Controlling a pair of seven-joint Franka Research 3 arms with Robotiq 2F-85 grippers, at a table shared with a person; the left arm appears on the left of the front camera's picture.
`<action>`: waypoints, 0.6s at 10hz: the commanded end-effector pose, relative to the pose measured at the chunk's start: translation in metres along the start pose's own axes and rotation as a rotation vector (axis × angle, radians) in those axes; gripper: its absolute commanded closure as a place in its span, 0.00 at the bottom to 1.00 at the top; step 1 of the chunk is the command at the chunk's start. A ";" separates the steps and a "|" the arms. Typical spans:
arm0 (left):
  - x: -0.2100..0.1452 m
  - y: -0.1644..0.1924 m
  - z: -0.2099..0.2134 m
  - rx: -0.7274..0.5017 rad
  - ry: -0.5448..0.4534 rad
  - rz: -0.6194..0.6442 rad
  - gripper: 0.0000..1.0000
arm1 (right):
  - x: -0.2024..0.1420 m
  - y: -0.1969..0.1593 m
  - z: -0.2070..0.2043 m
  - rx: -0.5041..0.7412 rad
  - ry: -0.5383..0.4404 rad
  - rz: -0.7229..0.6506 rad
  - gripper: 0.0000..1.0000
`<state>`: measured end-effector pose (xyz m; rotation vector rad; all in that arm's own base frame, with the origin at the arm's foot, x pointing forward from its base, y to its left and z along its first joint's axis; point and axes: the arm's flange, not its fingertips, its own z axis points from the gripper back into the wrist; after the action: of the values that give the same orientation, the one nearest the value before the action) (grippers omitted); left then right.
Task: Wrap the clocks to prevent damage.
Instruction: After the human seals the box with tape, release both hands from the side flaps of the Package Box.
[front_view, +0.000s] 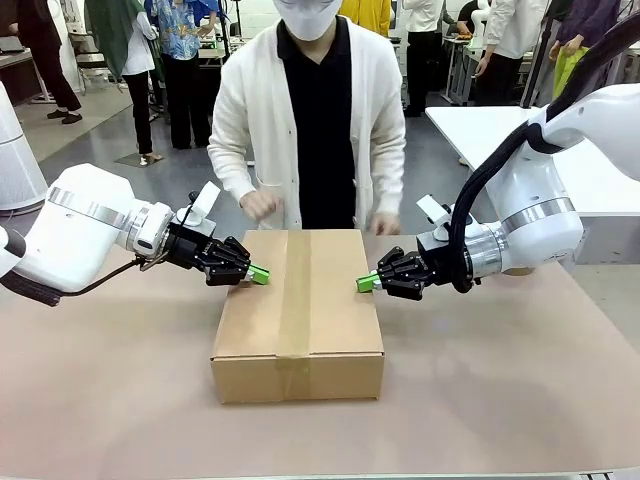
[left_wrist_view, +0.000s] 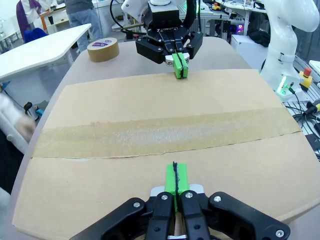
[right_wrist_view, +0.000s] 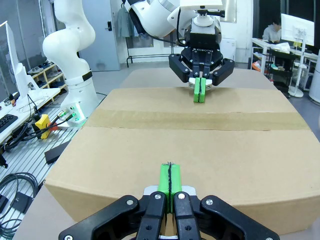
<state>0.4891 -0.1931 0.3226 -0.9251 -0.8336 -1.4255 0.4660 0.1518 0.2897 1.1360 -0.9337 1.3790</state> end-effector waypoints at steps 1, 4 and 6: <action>-0.004 -0.001 -0.003 0.007 0.019 0.003 1.00 | -0.002 0.000 -0.001 -0.002 0.008 -0.003 0.99; 0.038 0.014 0.032 0.005 0.140 0.036 1.00 | 0.052 0.000 0.014 -0.024 0.123 -0.010 0.99; 0.095 0.005 0.069 -0.054 0.250 0.052 1.00 | 0.115 0.012 0.021 -0.055 0.231 -0.053 0.99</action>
<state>0.5031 -0.1766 0.4030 -0.7942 -0.6831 -1.4595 0.4673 0.1491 0.3778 0.9979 -0.8602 1.4024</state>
